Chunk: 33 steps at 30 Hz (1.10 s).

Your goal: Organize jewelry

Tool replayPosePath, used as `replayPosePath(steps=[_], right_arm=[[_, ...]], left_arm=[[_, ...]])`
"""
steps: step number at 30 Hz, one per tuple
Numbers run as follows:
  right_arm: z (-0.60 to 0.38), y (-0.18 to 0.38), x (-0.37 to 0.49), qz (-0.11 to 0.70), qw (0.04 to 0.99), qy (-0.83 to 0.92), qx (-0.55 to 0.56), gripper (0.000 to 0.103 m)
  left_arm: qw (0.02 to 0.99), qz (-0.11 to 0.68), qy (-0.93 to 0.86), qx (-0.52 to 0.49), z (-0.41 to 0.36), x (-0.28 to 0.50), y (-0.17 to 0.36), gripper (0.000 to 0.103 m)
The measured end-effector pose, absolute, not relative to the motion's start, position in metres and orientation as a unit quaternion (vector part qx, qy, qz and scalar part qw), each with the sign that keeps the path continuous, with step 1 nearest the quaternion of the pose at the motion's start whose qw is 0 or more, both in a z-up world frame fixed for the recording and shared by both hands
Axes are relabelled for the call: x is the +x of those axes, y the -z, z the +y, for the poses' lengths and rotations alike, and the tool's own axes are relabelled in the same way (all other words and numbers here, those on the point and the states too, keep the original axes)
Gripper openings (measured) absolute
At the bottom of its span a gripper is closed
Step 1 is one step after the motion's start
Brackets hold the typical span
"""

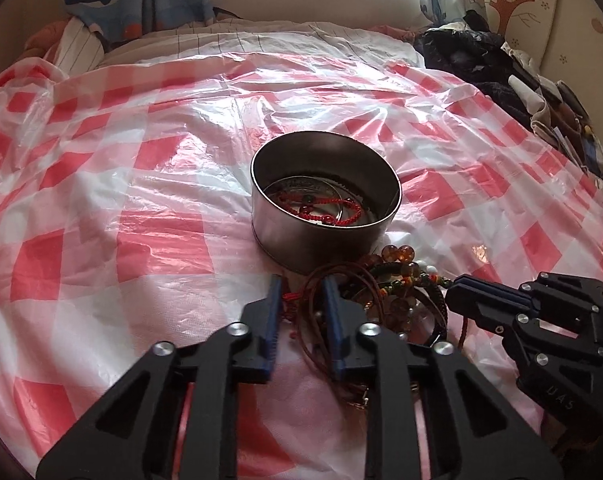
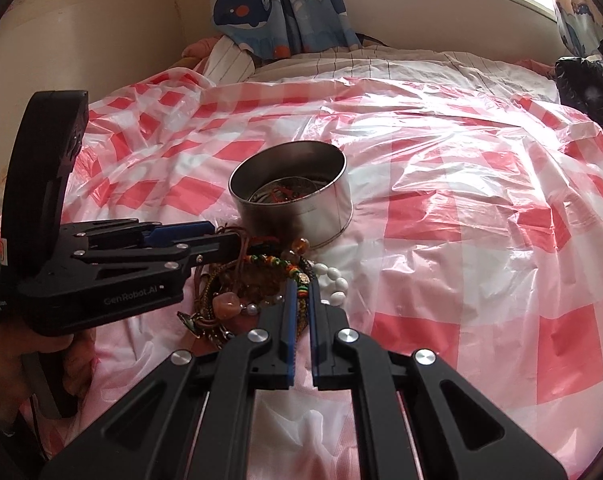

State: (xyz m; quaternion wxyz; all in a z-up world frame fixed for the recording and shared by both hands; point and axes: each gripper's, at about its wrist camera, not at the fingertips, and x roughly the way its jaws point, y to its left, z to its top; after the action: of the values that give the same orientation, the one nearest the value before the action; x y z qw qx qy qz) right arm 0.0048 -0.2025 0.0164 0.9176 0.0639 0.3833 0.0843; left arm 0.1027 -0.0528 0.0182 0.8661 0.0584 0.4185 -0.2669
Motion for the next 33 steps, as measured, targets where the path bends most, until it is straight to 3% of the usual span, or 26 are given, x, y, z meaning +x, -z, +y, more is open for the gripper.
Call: replayPosePath(steps=[1,9,12,19,21,22,23,27,33], right_arm=[[-0.203,-0.016,0.005,0.384,0.917,-0.083,0.065,0.006],[-0.206,-0.016,0.004,0.386,0.916,-0.08,0.072,0.006],[-0.206,-0.015,0.005,0.387,0.916,-0.08,0.072,0.006],[-0.206,-0.015,0.005,0.387,0.916,-0.08,0.073,0.006],[-0.206,-0.015,0.005,0.388,0.915,-0.08,0.073,0.006],[-0.207,-0.015,0.005,0.388,0.915,-0.08,0.074,0.006],[-0.206,-0.015,0.005,0.389,0.915,-0.08,0.075,0.006],[-0.207,-0.014,0.006,0.393,0.913,-0.08,0.078,0.006],[-0.206,-0.012,0.007,0.397,0.911,-0.082,0.079,0.006]], left_arm=[[0.867,0.416,0.267,0.069,-0.053,0.101,-0.02,0.004],[0.874,0.408,0.263,0.025,-0.026,0.107,-0.045,0.004],[0.873,0.427,0.236,0.018,-0.014,0.114,-0.038,0.021],[0.874,0.412,0.256,0.043,-0.016,0.109,-0.043,0.021],[0.878,0.391,0.268,0.06,-0.024,0.105,-0.046,0.03],[0.879,0.382,0.279,0.063,-0.028,0.102,-0.046,0.043],[0.878,0.376,0.289,0.067,-0.032,0.1,-0.047,0.048],[0.864,0.367,0.329,0.101,-0.054,0.085,-0.045,0.052],[0.849,0.399,0.339,0.075,-0.07,0.088,-0.024,0.062]])
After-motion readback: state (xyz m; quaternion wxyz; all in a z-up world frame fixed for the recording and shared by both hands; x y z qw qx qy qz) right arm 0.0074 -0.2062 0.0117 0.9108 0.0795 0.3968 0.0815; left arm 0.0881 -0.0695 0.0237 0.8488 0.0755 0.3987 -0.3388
